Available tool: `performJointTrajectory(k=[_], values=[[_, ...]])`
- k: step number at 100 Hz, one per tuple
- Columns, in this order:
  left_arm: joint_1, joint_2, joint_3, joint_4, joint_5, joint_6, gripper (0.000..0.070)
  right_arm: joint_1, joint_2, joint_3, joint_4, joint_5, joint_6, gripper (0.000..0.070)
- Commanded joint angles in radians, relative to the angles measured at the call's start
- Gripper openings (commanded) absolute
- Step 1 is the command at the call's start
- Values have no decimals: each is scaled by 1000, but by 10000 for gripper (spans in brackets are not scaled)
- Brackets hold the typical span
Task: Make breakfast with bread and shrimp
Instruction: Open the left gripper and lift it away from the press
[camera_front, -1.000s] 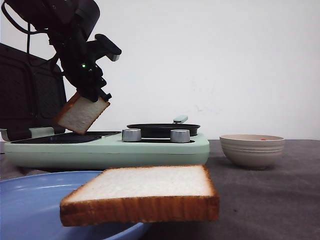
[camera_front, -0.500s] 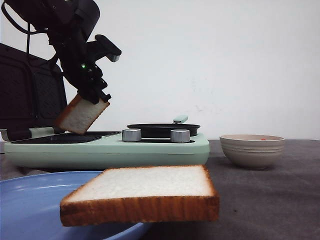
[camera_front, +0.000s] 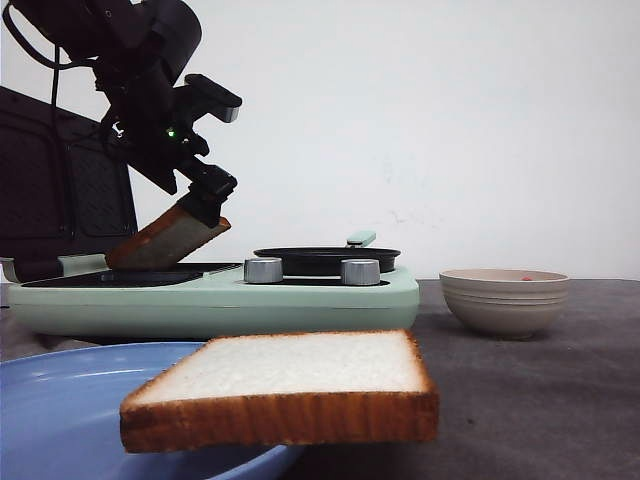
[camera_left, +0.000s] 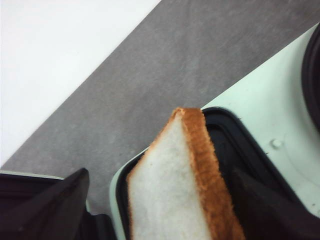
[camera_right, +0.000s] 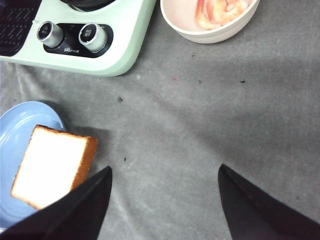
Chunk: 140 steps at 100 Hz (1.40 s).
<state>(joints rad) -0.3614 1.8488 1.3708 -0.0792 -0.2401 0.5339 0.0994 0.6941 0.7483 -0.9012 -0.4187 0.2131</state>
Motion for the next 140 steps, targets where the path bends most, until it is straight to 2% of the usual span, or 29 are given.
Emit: performJointTrajectory(k=[1, 17, 39, 56, 68, 82, 91, 105, 120, 140], values=[[-5, 26, 26, 3, 15, -32, 517, 3, 3, 17, 5, -1, -12, 416], [-6, 26, 26, -3, 51, -57, 518, 3, 3, 17, 5, 0, -12, 416], [-5, 20, 31, -12, 51, -118, 517, 3, 3, 17, 5, 0, -12, 416], [-5, -25, 66, -95, 68, -190, 516, 3, 3, 17, 7, 0, -12, 416], [-4, -96, 84, -168, 105, -283, 515, 3, 3, 17, 7, 0, -12, 416], [19, -205, 84, -235, 196, -396, 514, 3, 3, 17, 7, -1, -12, 416], [32, -277, 84, -266, 208, -442, 514, 3, 3, 17, 7, -1, -12, 416], [55, -398, 84, -327, 240, -475, 513, 3, 3, 17, 9, -1, -12, 416], [88, -497, 79, -383, 326, -499, 510, 3, 3, 17, 10, -1, -12, 416], [136, -613, 13, -423, 384, -528, 510, 3, 3, 17, 6, -8, -11, 416]])
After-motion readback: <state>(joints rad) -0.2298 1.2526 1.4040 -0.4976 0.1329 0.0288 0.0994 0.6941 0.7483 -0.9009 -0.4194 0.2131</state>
